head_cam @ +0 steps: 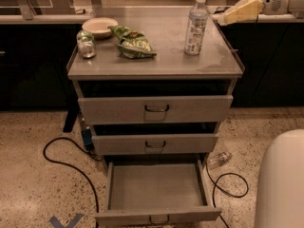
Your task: Place blue plastic bottle into bottom drawer
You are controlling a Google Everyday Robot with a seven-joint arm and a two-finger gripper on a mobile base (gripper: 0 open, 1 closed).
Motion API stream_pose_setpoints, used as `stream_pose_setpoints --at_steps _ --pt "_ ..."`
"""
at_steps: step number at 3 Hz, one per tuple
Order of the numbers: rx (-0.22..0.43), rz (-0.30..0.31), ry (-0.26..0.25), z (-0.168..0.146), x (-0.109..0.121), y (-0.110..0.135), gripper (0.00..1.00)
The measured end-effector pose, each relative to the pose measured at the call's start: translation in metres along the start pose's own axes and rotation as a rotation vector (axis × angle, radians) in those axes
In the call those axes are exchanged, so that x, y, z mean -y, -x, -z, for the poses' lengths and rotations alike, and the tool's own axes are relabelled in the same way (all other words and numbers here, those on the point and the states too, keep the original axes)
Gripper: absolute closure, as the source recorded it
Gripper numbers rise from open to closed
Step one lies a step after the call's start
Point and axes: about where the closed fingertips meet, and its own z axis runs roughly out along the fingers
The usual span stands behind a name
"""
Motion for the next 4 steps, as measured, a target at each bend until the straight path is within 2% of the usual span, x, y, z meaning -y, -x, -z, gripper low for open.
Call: stream_pose_setpoints --at_steps 1,2,3,4 --pt "-0.023 -0.035 -0.005 -0.023 0.006 -0.02 0.0" --pt "-0.016 -0.076 0.017 -0.056 0.006 -0.036 0.0" --pt "0.004 -0.127 0.1 -0.087 -0.013 -0.046 0.0" --pt "0.004 -0.13 0.105 -0.089 -0.014 -0.047 0.0"
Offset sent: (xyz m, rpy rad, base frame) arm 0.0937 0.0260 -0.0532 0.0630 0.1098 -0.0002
